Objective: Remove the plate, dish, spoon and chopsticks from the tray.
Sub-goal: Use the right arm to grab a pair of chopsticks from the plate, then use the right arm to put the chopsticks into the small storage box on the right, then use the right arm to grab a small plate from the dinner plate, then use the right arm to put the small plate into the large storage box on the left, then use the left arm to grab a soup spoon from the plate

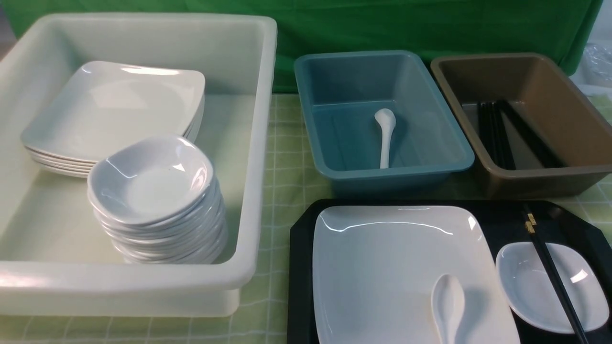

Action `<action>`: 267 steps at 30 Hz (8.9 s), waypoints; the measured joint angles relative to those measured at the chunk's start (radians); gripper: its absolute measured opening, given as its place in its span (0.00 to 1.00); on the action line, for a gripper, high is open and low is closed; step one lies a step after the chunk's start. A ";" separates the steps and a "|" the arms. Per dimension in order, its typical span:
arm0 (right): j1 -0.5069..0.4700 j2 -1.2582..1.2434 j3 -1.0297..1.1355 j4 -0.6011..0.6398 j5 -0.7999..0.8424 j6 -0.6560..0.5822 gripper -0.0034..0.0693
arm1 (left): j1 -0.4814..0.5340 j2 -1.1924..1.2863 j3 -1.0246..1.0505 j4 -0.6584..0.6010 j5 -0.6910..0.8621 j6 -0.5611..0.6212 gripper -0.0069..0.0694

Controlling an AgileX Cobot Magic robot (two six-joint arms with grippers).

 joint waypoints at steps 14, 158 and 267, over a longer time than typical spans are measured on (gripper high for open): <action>0.000 0.000 0.000 0.000 -0.026 0.005 0.37 | -0.582 0.544 -0.218 0.046 0.029 0.201 0.11; 0.245 1.533 -0.661 -0.224 0.238 -0.264 0.79 | -0.679 0.532 -0.303 0.090 -0.097 0.386 0.11; 0.533 0.595 -0.858 -0.236 0.848 0.075 0.19 | -1.108 1.857 -1.118 0.553 0.392 -0.414 0.76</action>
